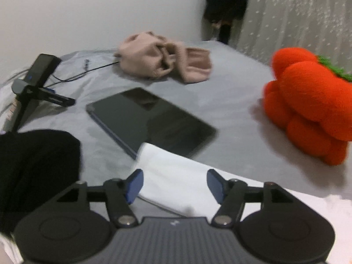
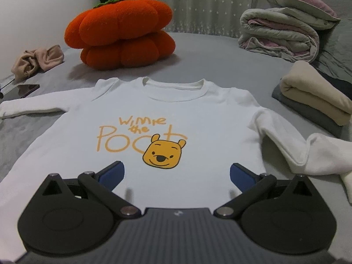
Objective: Fold clothes
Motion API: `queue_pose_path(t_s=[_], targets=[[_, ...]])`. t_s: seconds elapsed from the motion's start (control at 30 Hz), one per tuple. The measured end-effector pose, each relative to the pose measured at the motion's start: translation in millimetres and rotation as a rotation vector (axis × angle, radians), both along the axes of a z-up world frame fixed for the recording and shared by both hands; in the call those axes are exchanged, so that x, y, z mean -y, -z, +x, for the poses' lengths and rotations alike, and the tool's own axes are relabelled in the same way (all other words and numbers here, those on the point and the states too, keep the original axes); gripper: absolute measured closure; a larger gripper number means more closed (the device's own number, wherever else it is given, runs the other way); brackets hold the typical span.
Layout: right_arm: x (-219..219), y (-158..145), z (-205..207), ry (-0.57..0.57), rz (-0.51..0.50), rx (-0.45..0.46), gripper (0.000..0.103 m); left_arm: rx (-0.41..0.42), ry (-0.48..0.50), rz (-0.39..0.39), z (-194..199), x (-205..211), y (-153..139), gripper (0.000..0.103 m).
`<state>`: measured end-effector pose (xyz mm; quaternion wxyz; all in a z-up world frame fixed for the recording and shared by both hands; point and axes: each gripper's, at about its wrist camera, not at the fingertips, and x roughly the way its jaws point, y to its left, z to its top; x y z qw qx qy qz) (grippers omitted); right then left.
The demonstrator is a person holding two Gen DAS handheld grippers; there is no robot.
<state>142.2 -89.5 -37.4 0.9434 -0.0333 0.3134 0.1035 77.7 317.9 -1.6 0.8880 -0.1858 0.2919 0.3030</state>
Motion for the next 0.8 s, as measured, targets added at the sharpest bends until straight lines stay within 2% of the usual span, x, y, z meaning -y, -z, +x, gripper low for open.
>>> queue_pose_path(t_s=[0.27, 0.5, 0.6, 0.8], targets=[[25.6, -10.8, -10.8, 0.067, 0.002, 0.023, 0.0, 0.005, 0.123, -0.1, -8.2, 74.0, -4.2, 0.024], [60.2, -22.6, -21.4, 0.173, 0.013, 0.028, 0.0, 0.019, 0.362, -0.223, -9.9, 149.2, 6.3, 0.021], [76.9, -28.8, -25.1, 0.214, 0.037, 0.025, 0.001, 0.037, 0.495, -0.217, -6.2, 185.0, 16.5, 0.021], [110.4, -33.8, -26.8, 0.339, 0.066, 0.016, 0.002, -0.012, 0.711, -0.187, 9.4, 242.1, 35.8, 0.021]])
